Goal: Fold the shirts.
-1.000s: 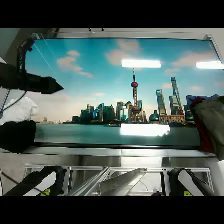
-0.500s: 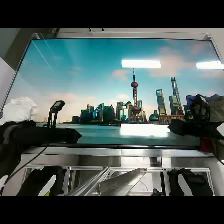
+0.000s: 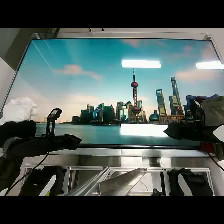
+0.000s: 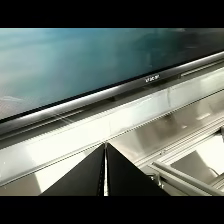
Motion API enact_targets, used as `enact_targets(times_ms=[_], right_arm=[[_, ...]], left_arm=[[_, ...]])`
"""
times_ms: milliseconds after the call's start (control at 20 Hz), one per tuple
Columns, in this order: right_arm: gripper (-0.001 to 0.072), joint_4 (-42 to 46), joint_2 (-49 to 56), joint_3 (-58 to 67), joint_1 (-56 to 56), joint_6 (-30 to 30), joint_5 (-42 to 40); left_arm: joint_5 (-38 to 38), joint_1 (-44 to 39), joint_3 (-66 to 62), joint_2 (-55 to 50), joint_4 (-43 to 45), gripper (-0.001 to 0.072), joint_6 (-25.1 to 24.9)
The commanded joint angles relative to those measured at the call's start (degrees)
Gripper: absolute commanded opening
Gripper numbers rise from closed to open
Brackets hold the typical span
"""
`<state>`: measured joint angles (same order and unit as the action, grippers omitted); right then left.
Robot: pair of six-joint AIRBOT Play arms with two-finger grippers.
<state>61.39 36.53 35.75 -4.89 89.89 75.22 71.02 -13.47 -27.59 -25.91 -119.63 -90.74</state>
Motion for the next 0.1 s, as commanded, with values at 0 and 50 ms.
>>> enact_targets(times_ms=[0, 50], right_arm=[[0.0022, -0.2, -0.1, -0.1, 0.1, -0.1, 0.2], [0.0022, -0.2, -0.1, -0.1, 0.1, -0.1, 0.2]], left_arm=[[-0.5, 0.0, 0.2, 0.8, 0.0, 0.0019, 1.9], [-0.5, 0.0, 0.2, 0.4, 0.0, 0.0019, 1.9]])
